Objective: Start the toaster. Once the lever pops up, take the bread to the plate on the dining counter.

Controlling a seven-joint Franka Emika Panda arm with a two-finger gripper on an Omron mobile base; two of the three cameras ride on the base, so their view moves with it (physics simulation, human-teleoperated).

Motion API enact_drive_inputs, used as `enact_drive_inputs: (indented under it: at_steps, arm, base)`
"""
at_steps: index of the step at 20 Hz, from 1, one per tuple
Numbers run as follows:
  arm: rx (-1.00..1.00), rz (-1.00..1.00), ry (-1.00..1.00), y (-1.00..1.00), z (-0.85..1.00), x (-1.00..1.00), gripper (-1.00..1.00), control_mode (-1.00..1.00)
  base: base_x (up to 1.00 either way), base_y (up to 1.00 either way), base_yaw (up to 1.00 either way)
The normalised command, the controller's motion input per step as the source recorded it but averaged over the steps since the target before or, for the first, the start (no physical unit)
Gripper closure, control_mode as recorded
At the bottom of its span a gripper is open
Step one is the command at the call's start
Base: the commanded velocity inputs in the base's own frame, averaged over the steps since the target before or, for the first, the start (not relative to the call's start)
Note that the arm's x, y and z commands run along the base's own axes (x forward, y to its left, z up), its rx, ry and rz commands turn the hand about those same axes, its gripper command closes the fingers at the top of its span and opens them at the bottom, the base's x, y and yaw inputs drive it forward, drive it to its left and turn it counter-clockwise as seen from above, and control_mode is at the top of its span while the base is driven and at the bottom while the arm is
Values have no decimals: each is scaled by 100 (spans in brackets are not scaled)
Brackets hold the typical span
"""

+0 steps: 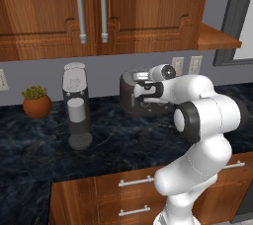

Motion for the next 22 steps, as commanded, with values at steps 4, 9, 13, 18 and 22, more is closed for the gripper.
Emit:
enact_drive_inputs:
  at_steps: [4, 9, 13, 18, 22]
  arm:
    - [0, 0, 0, 0, 0, 0, -100, -100]
    - [0, 0, 0, 0, 0, 0, -100, -100]
    - [0, 0, 0, 0, 0, 0, -100, -100]
    - [0, 0, 0, 0, 0, 0, -100, -100]
    - [0, 0, 0, 0, 0, 0, -100, -100]
  base:
    - [0, 0, 0]
    - [0, 0, 0]
    - [0, 0, 0]
    - [0, 0, 0]
    - [0, 0, 0]
